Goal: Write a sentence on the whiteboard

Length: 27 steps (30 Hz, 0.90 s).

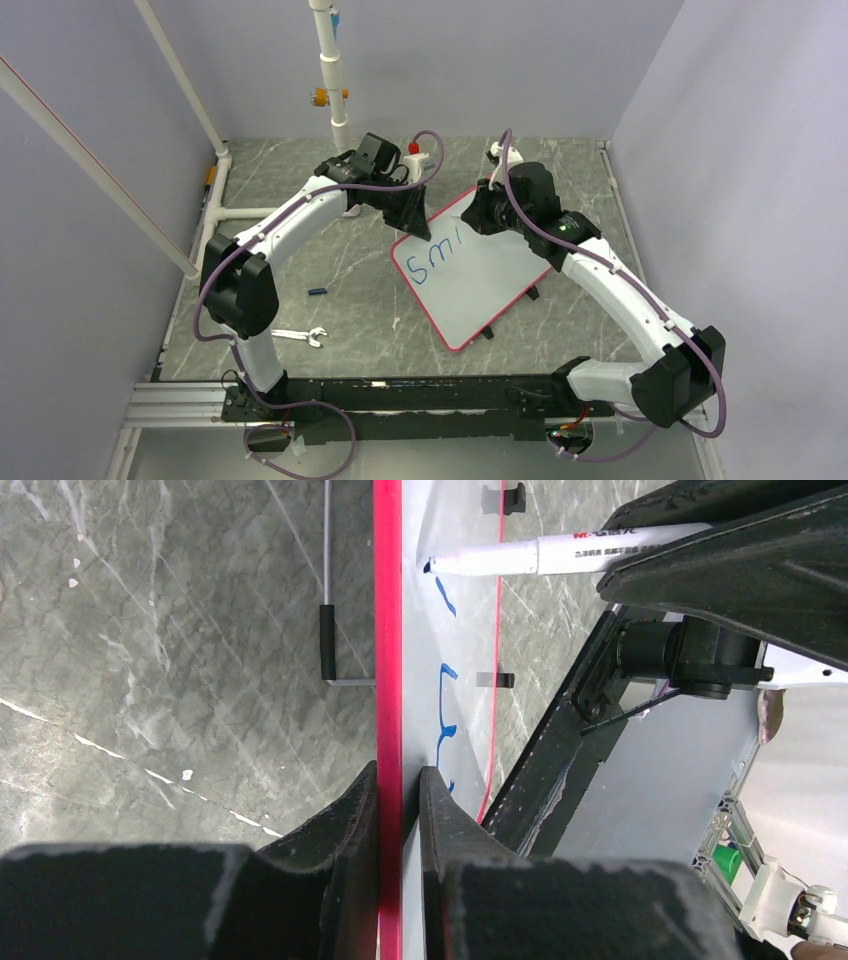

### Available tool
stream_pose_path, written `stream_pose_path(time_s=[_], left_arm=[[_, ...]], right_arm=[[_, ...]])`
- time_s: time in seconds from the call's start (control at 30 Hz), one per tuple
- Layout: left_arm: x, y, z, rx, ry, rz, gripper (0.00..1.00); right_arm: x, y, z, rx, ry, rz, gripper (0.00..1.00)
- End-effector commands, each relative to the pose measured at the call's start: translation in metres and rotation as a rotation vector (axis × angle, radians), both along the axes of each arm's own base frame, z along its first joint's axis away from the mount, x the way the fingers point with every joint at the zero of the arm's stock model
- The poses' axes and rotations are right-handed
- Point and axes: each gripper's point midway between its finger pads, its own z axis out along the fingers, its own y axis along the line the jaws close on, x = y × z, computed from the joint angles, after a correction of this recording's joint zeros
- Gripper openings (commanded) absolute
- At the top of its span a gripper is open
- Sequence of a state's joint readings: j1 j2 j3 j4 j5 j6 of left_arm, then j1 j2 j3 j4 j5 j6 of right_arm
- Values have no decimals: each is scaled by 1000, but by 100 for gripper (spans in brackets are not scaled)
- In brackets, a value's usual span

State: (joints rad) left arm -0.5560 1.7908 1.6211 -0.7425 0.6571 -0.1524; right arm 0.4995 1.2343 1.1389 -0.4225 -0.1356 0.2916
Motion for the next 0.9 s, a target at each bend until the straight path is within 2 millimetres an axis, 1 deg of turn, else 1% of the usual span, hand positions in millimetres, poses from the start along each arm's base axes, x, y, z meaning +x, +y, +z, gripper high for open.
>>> stream_pose_path(time_s=[0.0, 0.2, 0.37, 0.47, 0.6, 0.67, 0.77, 0.87], left_arm=[[15, -4, 34, -49, -162, -1, 0], [16, -4, 35, -50, -165, 0, 0], [16, -3, 36, -47, -171, 2, 0], [16, -3, 36, -47, -171, 3, 0], [16, -3, 35, -46, -169, 2, 0], [16, -3, 37, -49, -171, 3, 0], [15, -3, 38, -51, -175, 2, 0], [15, -2, 39, -52, -175, 3, 0]], right_arm=[[8, 0, 10, 28, -53, -24, 0], [3, -12, -9, -14, -31, -53, 0], [1, -15, -11, -25, -24, -54, 0], [1, -16, -1, -14, -39, -56, 0], [-1, -16, 33, 46, -109, -70, 0], [1, -20, 42, 47, -131, -86, 0], [7, -22, 47, 31, -142, -105, 0], [14, -24, 42, 12, -132, -123, 0]])
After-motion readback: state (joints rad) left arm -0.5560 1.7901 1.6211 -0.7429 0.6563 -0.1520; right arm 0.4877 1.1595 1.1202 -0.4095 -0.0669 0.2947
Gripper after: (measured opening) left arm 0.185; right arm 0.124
